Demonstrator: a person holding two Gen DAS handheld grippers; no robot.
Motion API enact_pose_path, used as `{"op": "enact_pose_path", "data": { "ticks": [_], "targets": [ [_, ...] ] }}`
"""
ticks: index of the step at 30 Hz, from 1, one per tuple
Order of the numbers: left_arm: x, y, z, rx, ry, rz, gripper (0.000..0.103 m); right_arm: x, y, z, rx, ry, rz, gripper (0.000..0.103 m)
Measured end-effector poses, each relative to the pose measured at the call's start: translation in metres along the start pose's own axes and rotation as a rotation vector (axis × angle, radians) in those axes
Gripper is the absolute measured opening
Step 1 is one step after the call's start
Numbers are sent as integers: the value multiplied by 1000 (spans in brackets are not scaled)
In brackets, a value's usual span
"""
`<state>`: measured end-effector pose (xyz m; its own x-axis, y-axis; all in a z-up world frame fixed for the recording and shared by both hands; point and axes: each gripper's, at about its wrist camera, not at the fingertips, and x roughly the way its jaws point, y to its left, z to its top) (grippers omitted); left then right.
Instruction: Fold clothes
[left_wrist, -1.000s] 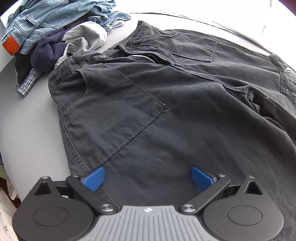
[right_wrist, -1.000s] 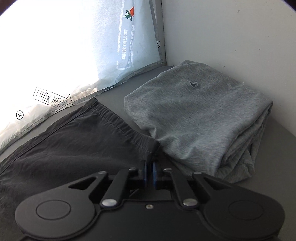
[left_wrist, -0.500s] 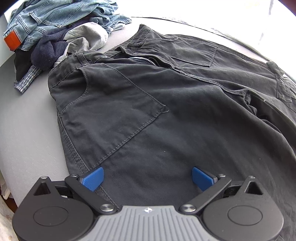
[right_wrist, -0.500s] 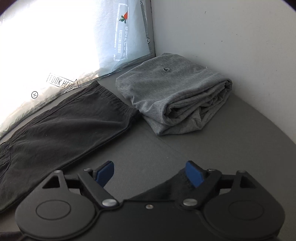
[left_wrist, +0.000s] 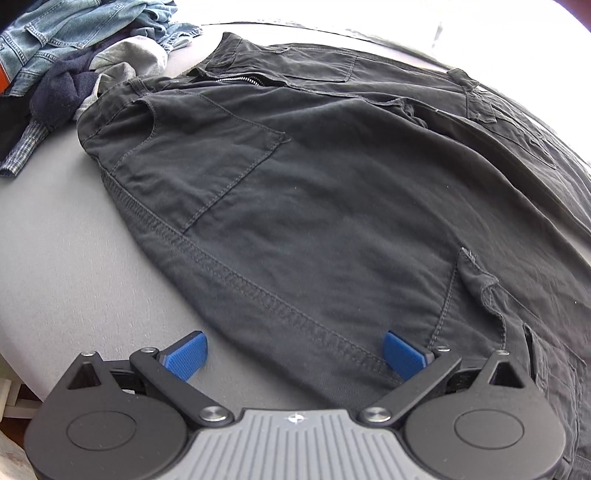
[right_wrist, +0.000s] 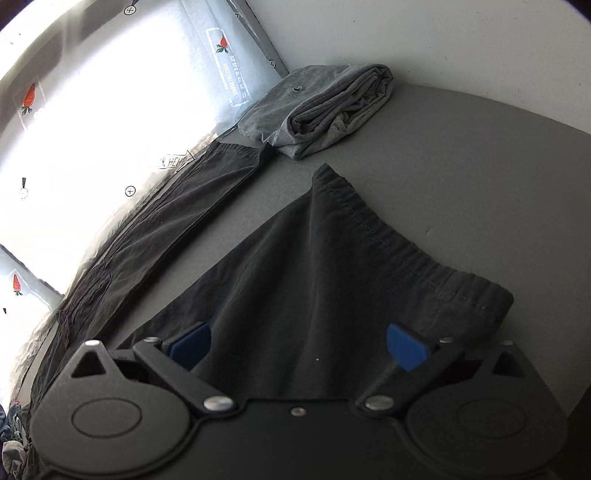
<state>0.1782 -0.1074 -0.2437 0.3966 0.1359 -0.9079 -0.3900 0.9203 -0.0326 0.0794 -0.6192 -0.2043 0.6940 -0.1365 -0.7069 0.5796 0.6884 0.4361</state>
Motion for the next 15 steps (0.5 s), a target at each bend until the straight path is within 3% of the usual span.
{"op": "enact_pose_path", "data": {
  "ticks": [6, 10, 15],
  "targets": [
    [-3, 2, -19, 57, -6, -9, 101, -30, -4, -29, -62, -65, -135, 103],
    [-2, 6, -24, 63, -12, -14, 101, -27, -11, -36, -90, -37, -169, 102],
    [0, 4, -27, 84, -25, 0, 103, -16, -14, -41, -90, 6, -138, 80]
  ]
}}
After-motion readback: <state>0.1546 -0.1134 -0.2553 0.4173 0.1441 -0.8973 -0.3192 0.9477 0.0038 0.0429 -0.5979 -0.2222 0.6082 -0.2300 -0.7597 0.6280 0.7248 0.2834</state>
